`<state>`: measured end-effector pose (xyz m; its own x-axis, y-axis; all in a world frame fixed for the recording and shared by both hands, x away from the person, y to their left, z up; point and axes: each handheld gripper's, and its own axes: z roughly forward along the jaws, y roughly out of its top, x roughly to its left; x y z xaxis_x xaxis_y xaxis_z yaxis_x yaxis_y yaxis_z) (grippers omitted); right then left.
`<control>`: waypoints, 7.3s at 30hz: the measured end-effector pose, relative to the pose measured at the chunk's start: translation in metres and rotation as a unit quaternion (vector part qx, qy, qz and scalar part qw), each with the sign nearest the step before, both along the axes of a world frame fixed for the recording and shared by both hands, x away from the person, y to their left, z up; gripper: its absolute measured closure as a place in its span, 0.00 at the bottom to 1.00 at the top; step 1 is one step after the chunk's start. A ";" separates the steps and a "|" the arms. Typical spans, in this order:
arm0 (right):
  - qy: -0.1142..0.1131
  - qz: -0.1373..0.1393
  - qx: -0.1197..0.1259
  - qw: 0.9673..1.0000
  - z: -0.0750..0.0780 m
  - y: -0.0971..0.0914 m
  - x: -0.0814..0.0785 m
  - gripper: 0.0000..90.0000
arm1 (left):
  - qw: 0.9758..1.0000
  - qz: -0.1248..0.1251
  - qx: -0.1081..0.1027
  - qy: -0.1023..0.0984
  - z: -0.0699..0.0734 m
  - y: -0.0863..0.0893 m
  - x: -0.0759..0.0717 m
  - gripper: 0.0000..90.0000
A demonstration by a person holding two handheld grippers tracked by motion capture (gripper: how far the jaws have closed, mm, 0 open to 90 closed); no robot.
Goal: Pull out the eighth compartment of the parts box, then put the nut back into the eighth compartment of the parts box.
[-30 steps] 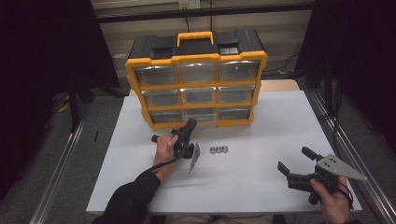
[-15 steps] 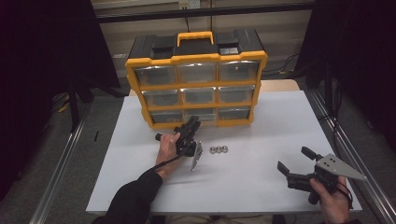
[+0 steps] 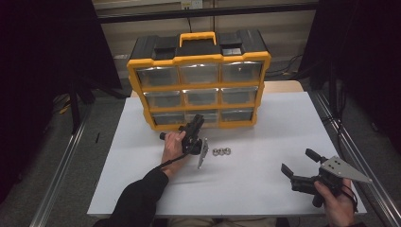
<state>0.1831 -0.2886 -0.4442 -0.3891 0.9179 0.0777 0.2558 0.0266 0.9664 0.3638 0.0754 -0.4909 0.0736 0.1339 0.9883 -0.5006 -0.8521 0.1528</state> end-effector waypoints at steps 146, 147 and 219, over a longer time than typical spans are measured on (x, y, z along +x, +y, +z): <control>-0.001 0.001 0.002 1.000 0.001 0.000 -0.001 0.00 | 0.796 -0.015 -0.405 0.450 0.049 0.078 -0.051 0.11; 0.000 0.002 0.002 1.000 0.001 0.000 -0.001 0.00 | 0.782 -0.017 -0.415 0.464 0.050 0.079 -0.052 0.09; 0.004 0.009 -0.006 1.000 0.000 0.001 0.000 0.00 | 0.765 -0.023 -0.365 0.530 0.054 0.115 -0.084 0.08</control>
<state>0.1831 -0.2873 -0.4440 -0.4043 0.9120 0.0693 0.2622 0.0430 0.9640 0.2797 0.1904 -0.4368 0.8040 0.5938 0.0331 0.2070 -0.3317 0.9204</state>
